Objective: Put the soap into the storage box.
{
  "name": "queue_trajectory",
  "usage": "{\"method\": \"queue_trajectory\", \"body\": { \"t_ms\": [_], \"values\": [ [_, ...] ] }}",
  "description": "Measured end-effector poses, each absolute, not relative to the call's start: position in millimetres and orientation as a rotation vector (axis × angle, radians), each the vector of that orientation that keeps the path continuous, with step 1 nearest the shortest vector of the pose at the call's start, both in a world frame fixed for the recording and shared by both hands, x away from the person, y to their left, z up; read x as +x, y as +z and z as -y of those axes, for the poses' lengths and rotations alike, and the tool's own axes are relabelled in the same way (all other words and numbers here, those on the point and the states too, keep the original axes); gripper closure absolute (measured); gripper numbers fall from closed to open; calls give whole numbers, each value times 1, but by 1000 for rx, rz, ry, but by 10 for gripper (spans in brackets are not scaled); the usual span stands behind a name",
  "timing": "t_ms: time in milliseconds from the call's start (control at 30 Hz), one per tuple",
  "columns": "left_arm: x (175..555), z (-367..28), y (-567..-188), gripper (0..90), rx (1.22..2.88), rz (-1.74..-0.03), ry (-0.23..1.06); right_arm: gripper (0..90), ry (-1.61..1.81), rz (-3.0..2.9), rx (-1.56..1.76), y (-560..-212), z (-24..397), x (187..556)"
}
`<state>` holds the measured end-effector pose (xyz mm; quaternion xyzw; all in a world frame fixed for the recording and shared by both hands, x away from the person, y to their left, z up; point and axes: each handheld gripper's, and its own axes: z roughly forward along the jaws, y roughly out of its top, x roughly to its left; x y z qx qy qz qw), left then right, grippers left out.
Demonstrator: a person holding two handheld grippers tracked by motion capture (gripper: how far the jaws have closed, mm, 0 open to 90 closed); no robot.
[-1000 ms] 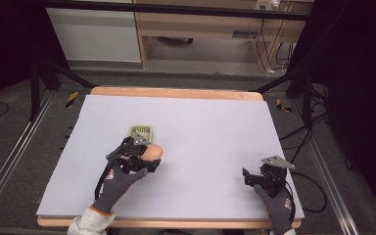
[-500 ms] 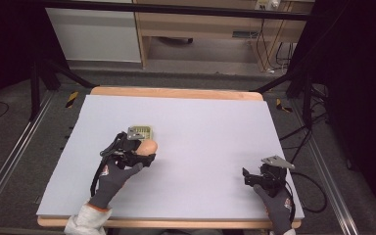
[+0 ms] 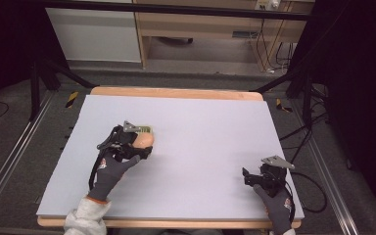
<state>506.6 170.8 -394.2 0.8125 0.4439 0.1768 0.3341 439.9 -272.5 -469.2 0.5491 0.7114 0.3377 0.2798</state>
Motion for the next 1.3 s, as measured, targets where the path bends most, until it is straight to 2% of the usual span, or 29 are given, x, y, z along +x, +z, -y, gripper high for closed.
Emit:
{"method": "queue_trajectory", "body": {
  "t_ms": [667, 1300],
  "values": [
    [543, -168, -398, 319, 2118, -1229, 511, 63, 906, -1906, 1465, -468, 272, 440],
    [560, -171, -415, 319, 2112, -1286, 517, 63, 900, -1906, 1462, -469, 272, 441]
  ]
}}
